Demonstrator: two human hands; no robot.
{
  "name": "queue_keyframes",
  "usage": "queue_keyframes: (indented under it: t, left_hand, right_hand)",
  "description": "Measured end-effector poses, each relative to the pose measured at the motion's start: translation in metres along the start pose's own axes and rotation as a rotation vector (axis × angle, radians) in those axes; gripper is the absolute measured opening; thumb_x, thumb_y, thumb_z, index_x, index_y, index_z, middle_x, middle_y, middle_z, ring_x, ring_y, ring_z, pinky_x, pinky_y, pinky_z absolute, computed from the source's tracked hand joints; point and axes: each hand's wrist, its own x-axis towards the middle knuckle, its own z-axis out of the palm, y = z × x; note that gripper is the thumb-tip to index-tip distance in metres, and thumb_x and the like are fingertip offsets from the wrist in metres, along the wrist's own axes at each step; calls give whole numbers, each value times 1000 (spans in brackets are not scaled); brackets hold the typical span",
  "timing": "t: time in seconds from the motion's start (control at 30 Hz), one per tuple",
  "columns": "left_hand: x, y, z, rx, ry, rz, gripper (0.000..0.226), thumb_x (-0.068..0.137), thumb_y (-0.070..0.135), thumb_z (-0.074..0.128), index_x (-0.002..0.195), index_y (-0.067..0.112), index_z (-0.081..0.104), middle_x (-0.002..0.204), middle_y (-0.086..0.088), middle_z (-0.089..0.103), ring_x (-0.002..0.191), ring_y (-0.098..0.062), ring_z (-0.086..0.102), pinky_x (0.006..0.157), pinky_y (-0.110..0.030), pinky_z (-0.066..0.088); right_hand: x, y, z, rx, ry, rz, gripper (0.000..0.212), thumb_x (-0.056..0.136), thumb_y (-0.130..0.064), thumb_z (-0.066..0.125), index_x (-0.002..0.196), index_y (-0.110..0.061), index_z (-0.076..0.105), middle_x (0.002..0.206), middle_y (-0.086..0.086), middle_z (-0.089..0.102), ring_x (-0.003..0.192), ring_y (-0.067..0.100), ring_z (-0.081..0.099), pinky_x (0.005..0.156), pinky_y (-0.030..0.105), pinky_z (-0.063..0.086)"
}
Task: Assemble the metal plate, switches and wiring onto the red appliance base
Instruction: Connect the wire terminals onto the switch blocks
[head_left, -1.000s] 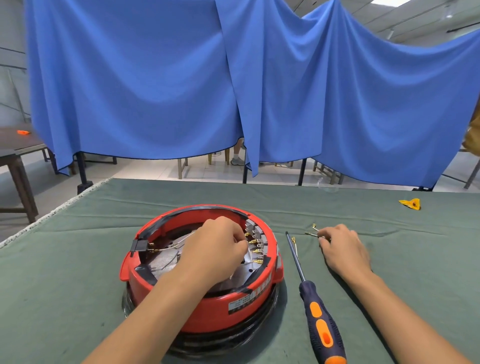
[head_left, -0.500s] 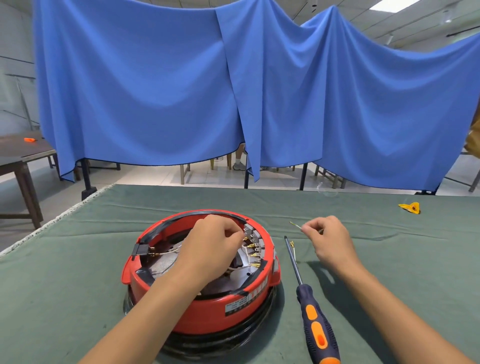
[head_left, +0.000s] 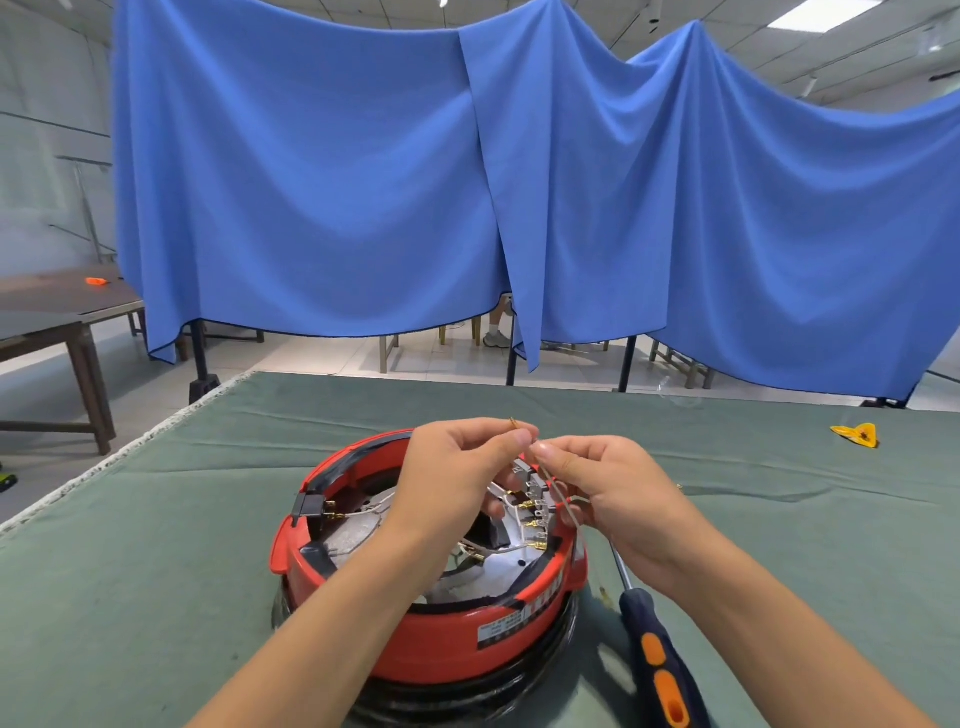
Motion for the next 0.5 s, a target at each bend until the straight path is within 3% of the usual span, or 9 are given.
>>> queue_keyframes:
  t: [0.1,0.2,0.3,0.5]
  left_hand:
    - [1,1,-2,-88,8,-47,11,83,12,69,86,4,75,75,-10,70,56,-12,55,42,-20,42]
    - [2,2,-4,-133,32,-43,11,82,12,70,83,3,74,77,-14,71,50,-12,55,41,-21,41]
    - [2,2,-5,-116,3,-34,12,85,12,67,84,1,73,74,-11,72,44,-12,52,39,-21,39]
    - [1,3,-7,-3,-122,-49,12,82,15,71,79,5,76,65,-9,66,41,-13,44,39,-22,38]
  right_hand:
    - [-1,0,3,8,21,-4,21,92,-23,61,79,-14,75,66,0,71,53,6,61,46,17,45]
    - [-1,1,2,-92,160,-103,22,91,-21,62,71,-18,72,55,-9,62,48,0,53,44,13,40]
    - [0,1,1,-103,233,-192,16,90,-15,62,77,-18,70,59,-12,65,53,-3,55,47,11,40]
    - [-3,1,2,-92,197,-266,18,89,-7,59,82,-16,72,65,-4,68,60,6,58,50,17,44]
